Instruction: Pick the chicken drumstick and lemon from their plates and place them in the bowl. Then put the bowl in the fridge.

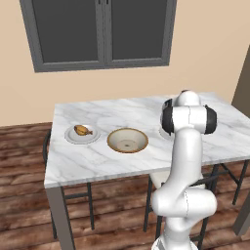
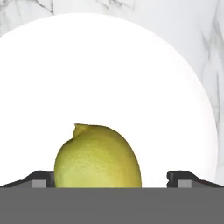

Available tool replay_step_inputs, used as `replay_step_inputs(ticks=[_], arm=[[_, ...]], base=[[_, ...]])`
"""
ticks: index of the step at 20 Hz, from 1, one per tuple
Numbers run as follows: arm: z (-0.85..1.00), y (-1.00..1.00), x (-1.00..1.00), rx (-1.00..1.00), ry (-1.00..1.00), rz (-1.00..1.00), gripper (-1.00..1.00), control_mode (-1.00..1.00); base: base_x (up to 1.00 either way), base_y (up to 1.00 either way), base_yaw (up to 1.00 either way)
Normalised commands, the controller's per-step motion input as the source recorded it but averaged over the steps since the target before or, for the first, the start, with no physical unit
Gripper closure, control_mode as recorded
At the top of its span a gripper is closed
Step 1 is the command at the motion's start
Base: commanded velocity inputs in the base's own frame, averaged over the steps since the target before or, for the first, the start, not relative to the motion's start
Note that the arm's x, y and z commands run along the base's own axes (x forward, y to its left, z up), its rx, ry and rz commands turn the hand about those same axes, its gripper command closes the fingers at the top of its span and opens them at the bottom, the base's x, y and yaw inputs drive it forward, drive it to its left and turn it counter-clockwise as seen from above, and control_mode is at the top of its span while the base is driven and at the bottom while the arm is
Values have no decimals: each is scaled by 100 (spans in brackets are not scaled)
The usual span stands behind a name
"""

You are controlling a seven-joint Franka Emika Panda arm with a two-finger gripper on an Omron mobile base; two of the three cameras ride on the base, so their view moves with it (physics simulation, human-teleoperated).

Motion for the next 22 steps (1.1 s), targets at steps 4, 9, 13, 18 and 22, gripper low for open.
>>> replay_step_inputs(ticks=[4,9,13,18,22], arm=[[-12,0,0,1,0,0,-100,-100],[-14,0,0,0,0,0,-100,-100],[-18,0,0,0,0,0,-100,-100],[-3,8,3,1,0,3,100,-100],[0,0,-1,6,0,4,100,-100]], base=[[0,0,0],[0,0,0],[0,0,0],[0,0,0],[0,0,0]])
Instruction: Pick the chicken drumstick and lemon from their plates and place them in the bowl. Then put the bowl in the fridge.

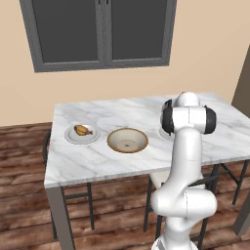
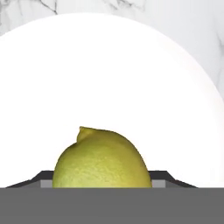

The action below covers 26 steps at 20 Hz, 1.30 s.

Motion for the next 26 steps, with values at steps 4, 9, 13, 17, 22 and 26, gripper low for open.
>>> replay_step_inputs(ticks=[4,9,13,17,22,26], arm=[[0,0,-10,7,1,0,100,-100],[15,4,-32,17,4,-1,100,-100],[33,18,-35,10,0,-4,100,-100],[28,26,-39,1,0,-1,100,-100],[19,37,-47,0,-2,-5,100,-100],[12,51,-43,0,-12,-10,100,-100]], base=[[0,0,0],[0,0,0],[0,0,0],[0,0,0],[0,0,0],[0,0,0]])
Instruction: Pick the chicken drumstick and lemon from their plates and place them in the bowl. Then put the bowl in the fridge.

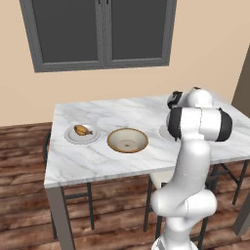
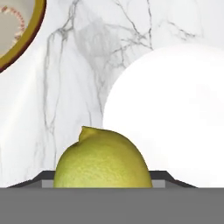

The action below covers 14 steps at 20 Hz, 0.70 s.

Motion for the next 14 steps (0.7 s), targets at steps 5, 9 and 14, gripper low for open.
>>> replay_step_inputs(ticks=[5,9,14], arm=[[11,58,-35,0,-13,-14,100,-100],[8,64,-25,0,-5,-14,100,-100],[13,68,-8,-4,-1,-10,100,-100]], base=[[0,0,0],[0,0,0],[0,0,0]])
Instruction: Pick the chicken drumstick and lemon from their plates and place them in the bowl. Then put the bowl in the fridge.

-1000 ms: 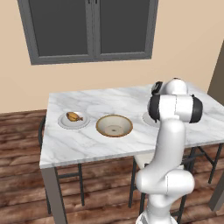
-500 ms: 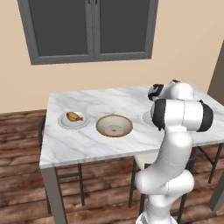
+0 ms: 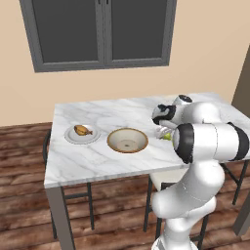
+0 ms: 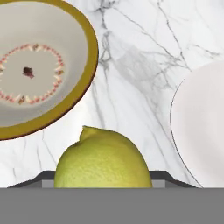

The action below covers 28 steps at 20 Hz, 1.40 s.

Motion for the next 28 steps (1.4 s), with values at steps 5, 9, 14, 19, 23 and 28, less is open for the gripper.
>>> replay_step_inputs(ticks=[5,9,14,19,23,28], arm=[[29,53,0,-12,0,-11,100,-100],[29,39,0,-12,4,-10,100,-100],[17,45,2,-3,2,-12,100,-100],[1,30,10,3,0,-9,100,-100],[-2,18,15,8,2,-8,100,-100],[-7,18,13,10,0,-8,100,-100]], base=[[0,0,0],[0,0,0],[0,0,0],[0,0,0],[0,0,0],[0,0,0]])
